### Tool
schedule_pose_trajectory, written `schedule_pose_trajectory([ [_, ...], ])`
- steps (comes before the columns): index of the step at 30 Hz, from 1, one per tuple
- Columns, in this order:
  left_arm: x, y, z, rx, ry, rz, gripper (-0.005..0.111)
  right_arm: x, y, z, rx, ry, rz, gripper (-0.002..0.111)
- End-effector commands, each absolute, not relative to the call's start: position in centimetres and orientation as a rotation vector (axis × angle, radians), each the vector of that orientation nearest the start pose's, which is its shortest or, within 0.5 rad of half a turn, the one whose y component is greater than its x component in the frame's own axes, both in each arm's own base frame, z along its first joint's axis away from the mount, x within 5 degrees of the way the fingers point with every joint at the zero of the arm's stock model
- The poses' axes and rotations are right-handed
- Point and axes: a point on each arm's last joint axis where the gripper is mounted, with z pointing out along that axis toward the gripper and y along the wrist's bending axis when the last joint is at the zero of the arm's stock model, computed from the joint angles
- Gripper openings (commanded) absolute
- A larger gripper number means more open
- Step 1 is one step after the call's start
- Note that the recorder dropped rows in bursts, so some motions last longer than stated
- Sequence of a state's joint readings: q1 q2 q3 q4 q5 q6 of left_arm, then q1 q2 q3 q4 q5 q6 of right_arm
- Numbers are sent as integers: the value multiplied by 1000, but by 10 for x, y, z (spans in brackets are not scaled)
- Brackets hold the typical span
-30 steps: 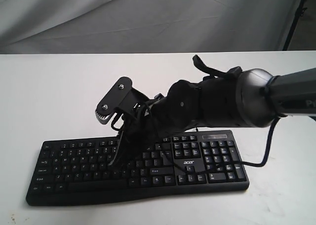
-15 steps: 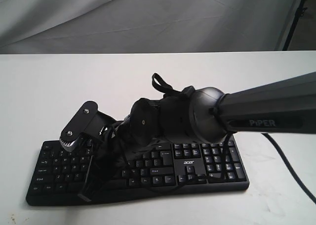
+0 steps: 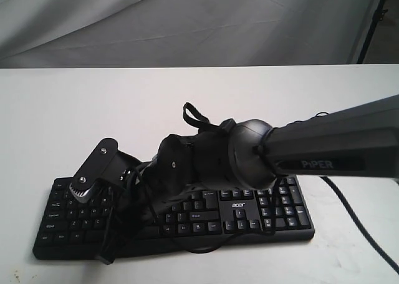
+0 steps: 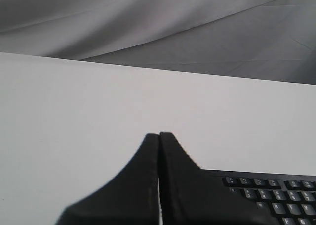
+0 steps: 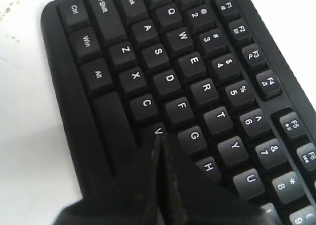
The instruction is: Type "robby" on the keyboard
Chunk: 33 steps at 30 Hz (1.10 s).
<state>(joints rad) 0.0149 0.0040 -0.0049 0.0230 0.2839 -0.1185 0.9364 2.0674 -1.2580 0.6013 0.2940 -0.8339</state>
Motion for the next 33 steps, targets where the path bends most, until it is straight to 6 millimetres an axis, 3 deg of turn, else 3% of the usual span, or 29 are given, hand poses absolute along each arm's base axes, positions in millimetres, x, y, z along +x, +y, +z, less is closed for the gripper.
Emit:
schedule_pose_trajectory([
  [1,55,1,188,-107,1762,-66,0,239,351,129,-1493,2097,468,0],
  [11,55,1,188,-107,1762,-66,0,240,351,118,-1500,2111,454,0],
  [22,55,1,188,-107,1762,-66,0,241,351,141,-1484,2053,458,0],
  [33,55,1,188,-107,1762,-66,0,242,351,137,-1484,2058,451,0],
])
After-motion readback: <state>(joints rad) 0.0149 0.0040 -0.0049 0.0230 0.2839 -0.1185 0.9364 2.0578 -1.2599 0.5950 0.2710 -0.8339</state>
